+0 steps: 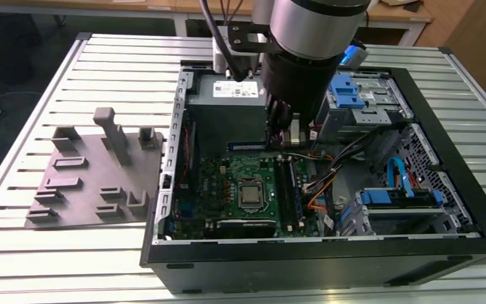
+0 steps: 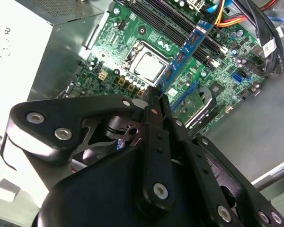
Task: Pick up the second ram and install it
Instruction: 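Pick up the second ram and move it above second insertion slot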
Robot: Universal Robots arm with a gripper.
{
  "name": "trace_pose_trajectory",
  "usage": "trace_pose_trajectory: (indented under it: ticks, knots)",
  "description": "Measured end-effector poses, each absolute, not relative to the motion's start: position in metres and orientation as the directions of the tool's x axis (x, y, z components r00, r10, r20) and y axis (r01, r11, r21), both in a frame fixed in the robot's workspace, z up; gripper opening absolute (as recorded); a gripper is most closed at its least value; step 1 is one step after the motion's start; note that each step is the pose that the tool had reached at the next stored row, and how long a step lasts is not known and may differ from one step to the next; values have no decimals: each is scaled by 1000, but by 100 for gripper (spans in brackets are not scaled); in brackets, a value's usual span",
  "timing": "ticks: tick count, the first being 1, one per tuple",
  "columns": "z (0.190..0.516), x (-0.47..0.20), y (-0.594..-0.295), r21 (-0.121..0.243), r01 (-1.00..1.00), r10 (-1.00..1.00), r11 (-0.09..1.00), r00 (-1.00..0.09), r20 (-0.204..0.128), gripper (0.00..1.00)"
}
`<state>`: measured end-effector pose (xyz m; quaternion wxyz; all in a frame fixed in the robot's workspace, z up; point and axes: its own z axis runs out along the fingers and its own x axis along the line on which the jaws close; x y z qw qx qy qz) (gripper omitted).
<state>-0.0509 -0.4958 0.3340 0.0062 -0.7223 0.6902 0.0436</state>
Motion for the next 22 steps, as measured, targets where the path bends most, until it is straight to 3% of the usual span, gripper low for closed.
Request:
trace_pose_trajectory:
  ticks: [22]
  knots:
    - [312,-51,-496,51,-998,-996,-47,43,-71,14]
